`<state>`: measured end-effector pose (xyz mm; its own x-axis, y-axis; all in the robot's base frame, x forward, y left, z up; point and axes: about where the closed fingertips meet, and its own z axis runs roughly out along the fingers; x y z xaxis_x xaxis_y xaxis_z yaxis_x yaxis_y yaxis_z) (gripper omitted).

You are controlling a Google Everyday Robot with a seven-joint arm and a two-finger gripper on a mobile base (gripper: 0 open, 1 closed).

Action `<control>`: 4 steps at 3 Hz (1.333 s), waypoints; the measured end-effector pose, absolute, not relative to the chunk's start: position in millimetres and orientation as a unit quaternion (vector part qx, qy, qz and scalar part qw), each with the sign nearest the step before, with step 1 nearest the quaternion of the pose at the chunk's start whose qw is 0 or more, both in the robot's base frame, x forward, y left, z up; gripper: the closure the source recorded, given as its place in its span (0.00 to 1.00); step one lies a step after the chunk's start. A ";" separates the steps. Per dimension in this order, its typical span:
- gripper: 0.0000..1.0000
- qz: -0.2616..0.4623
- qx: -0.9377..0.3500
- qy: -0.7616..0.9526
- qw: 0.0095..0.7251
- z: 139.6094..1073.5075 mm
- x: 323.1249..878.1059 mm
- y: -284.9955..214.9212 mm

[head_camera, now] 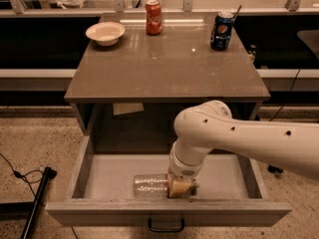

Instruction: Pick water bottle from top drawer and place on counter

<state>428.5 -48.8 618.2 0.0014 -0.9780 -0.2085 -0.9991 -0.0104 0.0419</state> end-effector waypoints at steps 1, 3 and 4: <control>0.79 0.110 -0.703 0.699 0.073 620.2 427.7 -45.0; 1.00 0.127 -0.681 0.701 0.168 706.1 457.2 -58.6; 1.00 0.086 -0.682 0.701 0.192 775.1 489.7 -76.3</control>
Offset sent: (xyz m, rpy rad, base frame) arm 0.0179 0.0076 0.0761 0.3214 -0.0686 -0.0221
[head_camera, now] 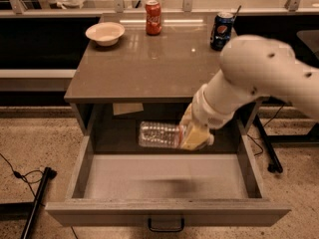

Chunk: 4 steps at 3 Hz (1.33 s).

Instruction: Pick water bottle from top drawer and place on counter

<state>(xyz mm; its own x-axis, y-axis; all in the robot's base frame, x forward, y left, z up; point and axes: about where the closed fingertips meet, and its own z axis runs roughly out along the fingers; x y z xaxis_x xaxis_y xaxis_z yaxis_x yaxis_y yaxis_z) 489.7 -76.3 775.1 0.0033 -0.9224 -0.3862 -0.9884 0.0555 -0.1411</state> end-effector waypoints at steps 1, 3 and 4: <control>1.00 0.045 -0.690 0.698 0.184 825.3 533.4 -86.7; 1.00 -0.029 -0.706 0.695 0.133 875.2 653.2 -66.6; 1.00 -0.044 -0.705 0.694 0.139 888.9 686.3 -54.8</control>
Offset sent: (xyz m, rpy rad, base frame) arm 0.1883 0.0089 0.1299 -0.2673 -0.1253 0.0220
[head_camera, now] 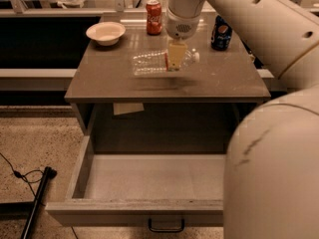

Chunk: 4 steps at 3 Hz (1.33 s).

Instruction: Pick water bottle from top drawer and place on counter

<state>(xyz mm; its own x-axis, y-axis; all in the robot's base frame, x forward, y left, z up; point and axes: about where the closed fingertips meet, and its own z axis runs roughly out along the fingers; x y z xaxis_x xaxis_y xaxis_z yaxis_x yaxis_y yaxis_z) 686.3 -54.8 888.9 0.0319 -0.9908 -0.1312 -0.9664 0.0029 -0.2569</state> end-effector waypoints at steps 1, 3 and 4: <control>0.82 -0.022 -0.700 0.700 0.143 875.1 699.0 -52.5; 0.35 0.001 -0.698 0.702 0.142 853.3 701.7 -51.6; 0.12 0.002 -0.699 0.701 0.143 850.4 703.1 -50.1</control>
Offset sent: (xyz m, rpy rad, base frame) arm 0.0110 -0.0034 -0.0547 0.1048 0.1137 -0.0084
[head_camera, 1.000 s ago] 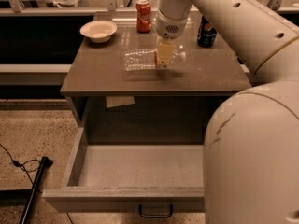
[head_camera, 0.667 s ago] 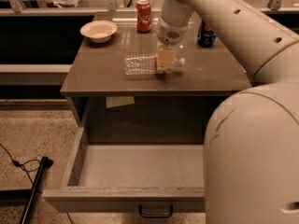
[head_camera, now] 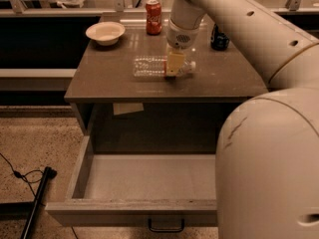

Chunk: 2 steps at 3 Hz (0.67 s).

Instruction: Pick water bottle from top drawer and place on counter

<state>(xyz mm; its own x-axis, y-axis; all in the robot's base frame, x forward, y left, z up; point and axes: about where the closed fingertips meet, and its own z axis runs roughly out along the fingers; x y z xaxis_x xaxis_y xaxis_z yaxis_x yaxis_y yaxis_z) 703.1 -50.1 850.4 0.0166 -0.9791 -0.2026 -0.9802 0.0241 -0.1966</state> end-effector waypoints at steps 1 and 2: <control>0.00 0.002 -0.699 0.701 0.143 848.1 704.1 -49.0; 0.00 0.002 -0.699 0.701 0.143 848.1 704.1 -49.0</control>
Offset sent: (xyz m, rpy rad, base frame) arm 0.0010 0.0011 -0.0023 0.0007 0.0005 0.0008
